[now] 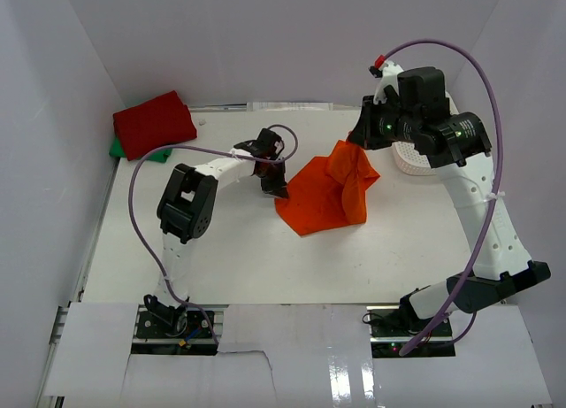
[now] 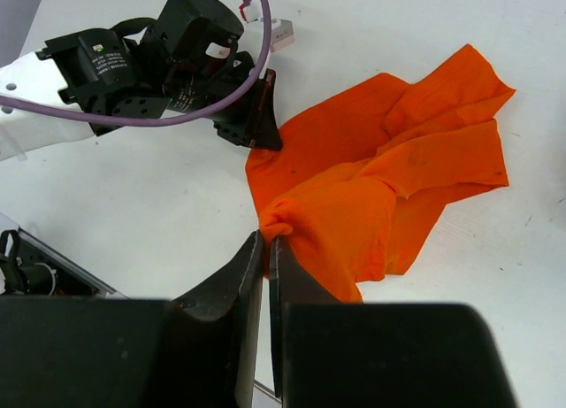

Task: Fold and stack the t-shirts
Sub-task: Flatten out the tshirt

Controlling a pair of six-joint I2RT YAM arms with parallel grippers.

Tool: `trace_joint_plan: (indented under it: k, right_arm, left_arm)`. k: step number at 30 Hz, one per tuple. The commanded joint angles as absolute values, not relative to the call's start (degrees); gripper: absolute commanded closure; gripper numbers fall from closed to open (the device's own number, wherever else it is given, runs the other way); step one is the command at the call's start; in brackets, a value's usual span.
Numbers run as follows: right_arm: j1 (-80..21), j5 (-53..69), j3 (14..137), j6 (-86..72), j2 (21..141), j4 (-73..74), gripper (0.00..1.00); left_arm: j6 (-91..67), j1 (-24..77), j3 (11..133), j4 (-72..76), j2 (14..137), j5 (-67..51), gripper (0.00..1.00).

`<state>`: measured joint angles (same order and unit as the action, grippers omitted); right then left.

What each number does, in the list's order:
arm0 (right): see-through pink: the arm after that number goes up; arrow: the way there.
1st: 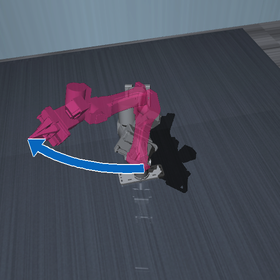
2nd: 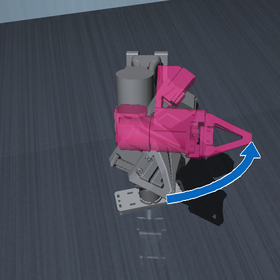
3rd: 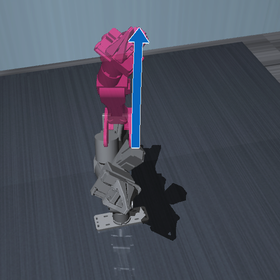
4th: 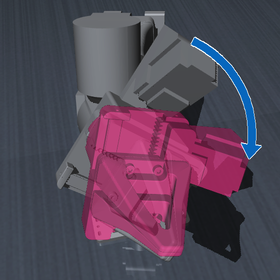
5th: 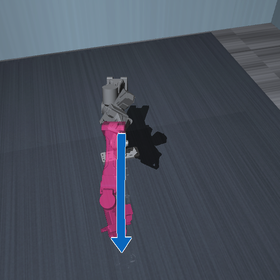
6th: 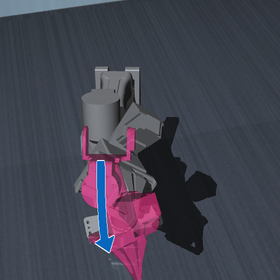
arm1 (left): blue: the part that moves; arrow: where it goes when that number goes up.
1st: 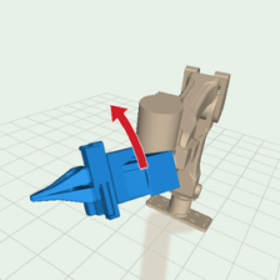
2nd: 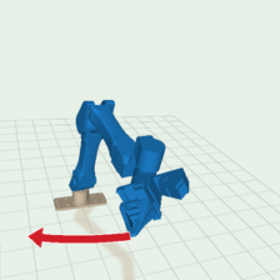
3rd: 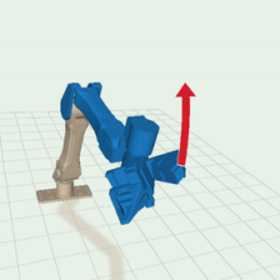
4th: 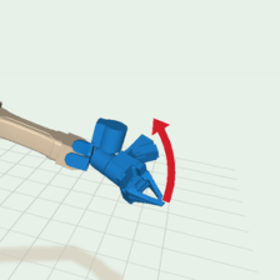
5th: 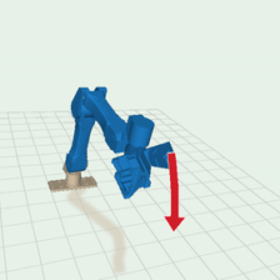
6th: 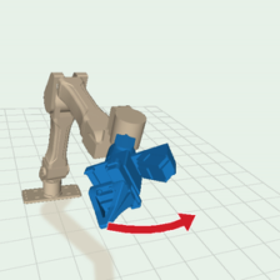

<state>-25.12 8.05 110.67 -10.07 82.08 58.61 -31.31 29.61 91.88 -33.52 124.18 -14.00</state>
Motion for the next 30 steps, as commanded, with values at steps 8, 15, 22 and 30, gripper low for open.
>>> trace_joint_plan:
  k: [8,15,22,30]
  right_arm:
    - [-18.03,5.17,118.98,-11.69,94.37,54.49,0.92]
    - [-6.95,22.92,144.33,-13.45,109.63,54.43,0.92]
    - [-7.11,20.48,105.76,-10.99,88.95,50.61,0.92]
    - [-13.27,8.97,70.27,-14.33,76.83,48.78,0.90]
  left_arm:
    - [-36.55,13.14,108.58,-38.49,130.87,-18.81,1.00]
    - [-40.43,-3.59,136.33,-50.01,135.81,-23.20,1.00]
    - [-37.79,-5.63,87.83,-32.16,98.72,-16.86,1.00]
    - [-34.02,-4.31,58.64,-32.86,83.16,-22.33,0.95]
